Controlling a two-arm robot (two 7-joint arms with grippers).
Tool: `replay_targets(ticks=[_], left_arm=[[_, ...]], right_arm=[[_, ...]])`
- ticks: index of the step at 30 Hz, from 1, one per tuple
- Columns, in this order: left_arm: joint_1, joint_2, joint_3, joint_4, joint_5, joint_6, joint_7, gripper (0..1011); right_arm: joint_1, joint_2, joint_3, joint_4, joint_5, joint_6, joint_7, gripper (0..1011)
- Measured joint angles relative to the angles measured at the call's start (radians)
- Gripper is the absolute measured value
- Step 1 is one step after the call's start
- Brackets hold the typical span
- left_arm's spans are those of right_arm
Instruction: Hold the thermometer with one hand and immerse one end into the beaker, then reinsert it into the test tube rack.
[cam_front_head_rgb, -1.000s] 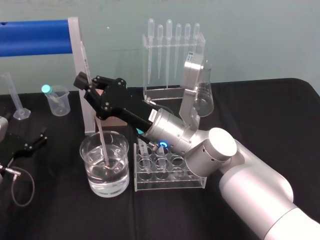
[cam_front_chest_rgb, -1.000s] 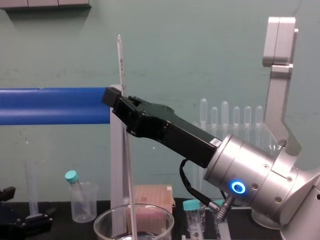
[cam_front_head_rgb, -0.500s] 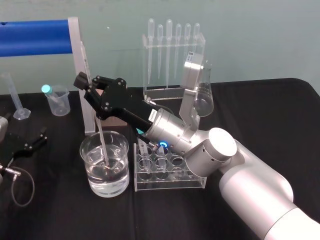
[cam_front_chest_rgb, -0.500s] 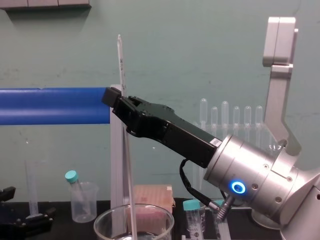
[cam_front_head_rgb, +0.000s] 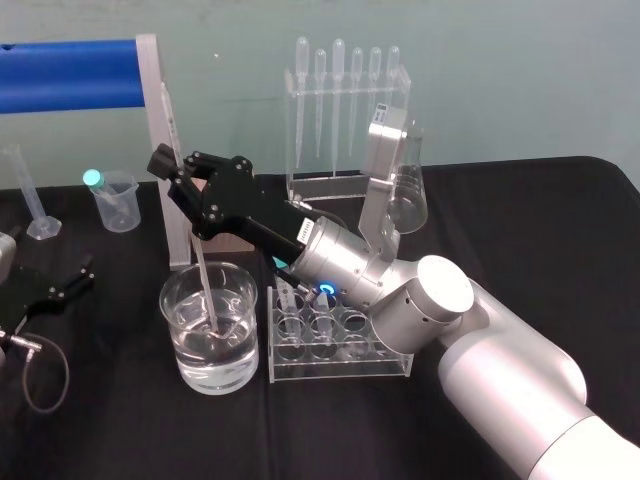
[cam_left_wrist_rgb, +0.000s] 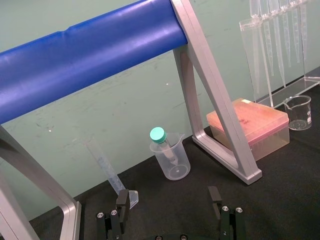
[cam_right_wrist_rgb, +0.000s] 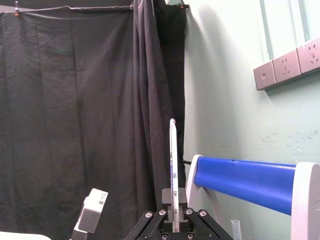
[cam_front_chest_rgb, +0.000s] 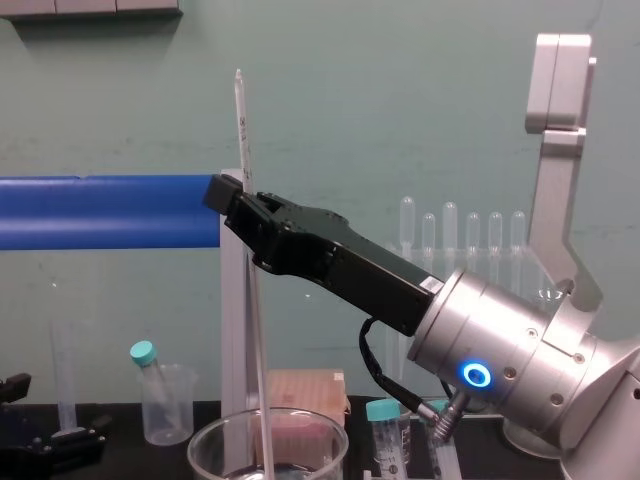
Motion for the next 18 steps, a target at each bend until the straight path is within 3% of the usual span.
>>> replay_targets(ticks=[18], left_arm=[[0.000, 0.000, 0.000, 0.000, 0.000, 0.000, 0.000, 1008]], right_arm=[[0.000, 0.000, 0.000, 0.000, 0.000, 0.000, 0.000, 56]])
